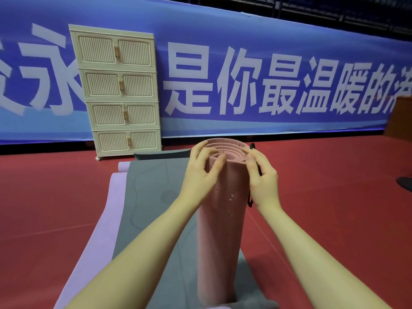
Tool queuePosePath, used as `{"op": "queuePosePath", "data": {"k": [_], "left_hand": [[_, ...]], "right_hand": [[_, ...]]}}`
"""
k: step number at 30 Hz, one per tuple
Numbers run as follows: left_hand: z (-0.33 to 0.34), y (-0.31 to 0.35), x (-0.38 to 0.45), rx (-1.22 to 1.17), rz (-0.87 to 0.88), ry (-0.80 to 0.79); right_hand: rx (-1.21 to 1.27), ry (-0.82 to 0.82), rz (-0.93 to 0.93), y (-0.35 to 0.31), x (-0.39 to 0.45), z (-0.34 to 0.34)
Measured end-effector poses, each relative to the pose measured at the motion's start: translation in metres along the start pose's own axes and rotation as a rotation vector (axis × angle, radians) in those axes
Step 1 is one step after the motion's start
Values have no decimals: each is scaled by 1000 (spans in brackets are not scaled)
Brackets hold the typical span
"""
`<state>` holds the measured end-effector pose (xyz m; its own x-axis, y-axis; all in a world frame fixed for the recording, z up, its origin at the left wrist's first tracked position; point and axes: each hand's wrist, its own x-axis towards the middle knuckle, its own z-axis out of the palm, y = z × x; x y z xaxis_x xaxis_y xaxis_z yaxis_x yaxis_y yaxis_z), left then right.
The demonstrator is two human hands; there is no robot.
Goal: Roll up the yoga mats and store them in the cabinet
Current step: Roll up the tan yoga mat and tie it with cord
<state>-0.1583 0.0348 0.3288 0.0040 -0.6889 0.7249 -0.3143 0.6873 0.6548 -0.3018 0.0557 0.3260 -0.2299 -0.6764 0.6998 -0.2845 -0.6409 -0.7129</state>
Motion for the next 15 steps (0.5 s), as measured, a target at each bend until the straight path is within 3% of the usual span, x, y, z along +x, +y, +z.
{"op": "queuePosePath", "data": {"k": [6, 11, 15], "left_hand": [[-6, 3, 18, 46, 75, 125], [-18, -11, 30, 328, 13, 77], [-24, -33, 36, 295, 116, 59]], "right_hand": [[78, 3, -53, -4, 17, 8], [-49, -54, -42, 7, 28, 27], [-108, -12, -111, 26, 22, 34]]}}
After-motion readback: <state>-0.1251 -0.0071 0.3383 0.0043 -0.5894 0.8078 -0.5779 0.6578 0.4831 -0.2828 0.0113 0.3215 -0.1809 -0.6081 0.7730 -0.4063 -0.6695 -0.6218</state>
